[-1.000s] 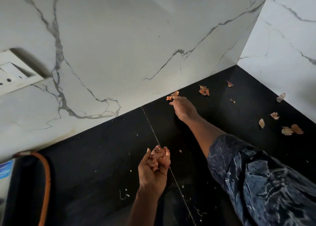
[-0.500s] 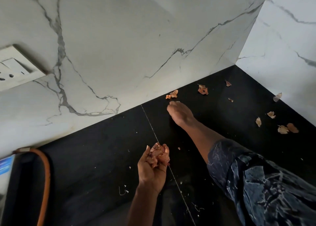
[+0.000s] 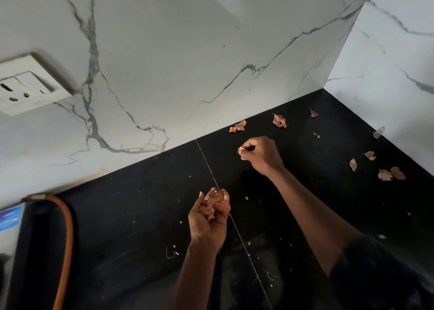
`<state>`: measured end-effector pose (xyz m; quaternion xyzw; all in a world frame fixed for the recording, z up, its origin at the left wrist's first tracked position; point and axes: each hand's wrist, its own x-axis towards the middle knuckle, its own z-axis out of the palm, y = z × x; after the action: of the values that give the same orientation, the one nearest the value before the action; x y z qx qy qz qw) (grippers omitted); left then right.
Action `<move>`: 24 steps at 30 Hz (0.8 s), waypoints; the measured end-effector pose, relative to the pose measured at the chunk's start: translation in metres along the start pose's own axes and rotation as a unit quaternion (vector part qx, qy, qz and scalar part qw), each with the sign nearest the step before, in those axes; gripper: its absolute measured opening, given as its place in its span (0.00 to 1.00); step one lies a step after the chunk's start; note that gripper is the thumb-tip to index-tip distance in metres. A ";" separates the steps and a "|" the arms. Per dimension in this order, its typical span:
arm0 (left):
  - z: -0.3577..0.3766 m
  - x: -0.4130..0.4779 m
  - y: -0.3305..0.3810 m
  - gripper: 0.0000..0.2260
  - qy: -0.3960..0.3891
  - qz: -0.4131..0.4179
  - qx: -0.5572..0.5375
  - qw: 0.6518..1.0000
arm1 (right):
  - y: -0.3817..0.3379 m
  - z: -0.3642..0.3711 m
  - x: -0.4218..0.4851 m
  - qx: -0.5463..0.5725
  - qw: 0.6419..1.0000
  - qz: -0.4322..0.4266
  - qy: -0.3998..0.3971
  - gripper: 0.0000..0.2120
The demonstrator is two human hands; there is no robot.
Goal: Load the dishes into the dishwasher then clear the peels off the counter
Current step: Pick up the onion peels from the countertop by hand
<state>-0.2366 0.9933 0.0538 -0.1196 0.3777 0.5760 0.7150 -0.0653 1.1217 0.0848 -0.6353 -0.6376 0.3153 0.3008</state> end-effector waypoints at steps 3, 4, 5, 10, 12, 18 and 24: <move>0.003 0.002 0.003 0.14 0.004 0.006 0.004 1.000 | -0.035 0.001 -0.040 -0.008 0.994 -0.090 -0.063 0.06; 0.003 0.003 0.003 0.14 0.005 0.010 0.015 1.000 | -0.047 0.006 -0.054 -0.029 0.988 -0.125 -0.087 0.05; 0.002 0.004 0.003 0.13 0.010 0.016 0.031 0.999 | -0.056 0.012 -0.067 -0.059 0.980 -0.154 -0.107 0.04; -0.002 0.000 -0.003 0.19 0.000 0.003 0.065 0.998 | -0.073 0.038 -0.104 -0.212 0.937 -0.221 -0.167 0.05; -0.005 0.000 -0.002 0.20 -0.008 -0.010 0.054 0.998 | -0.076 0.037 -0.105 -0.215 0.932 -0.234 -0.175 0.06; 0.001 -0.002 0.000 0.13 0.033 0.024 0.029 0.999 | -0.074 0.019 -0.054 -0.086 0.949 -0.173 -0.249 0.06; 0.003 -0.005 0.001 0.13 0.019 0.002 0.011 1.000 | -0.013 0.014 0.056 -0.193 0.968 -0.071 -0.145 0.17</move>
<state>-0.2368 0.9919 0.0594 -0.1219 0.3976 0.5706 0.7081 -0.0846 1.1773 0.0851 -0.5820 -0.7666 0.2527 0.0985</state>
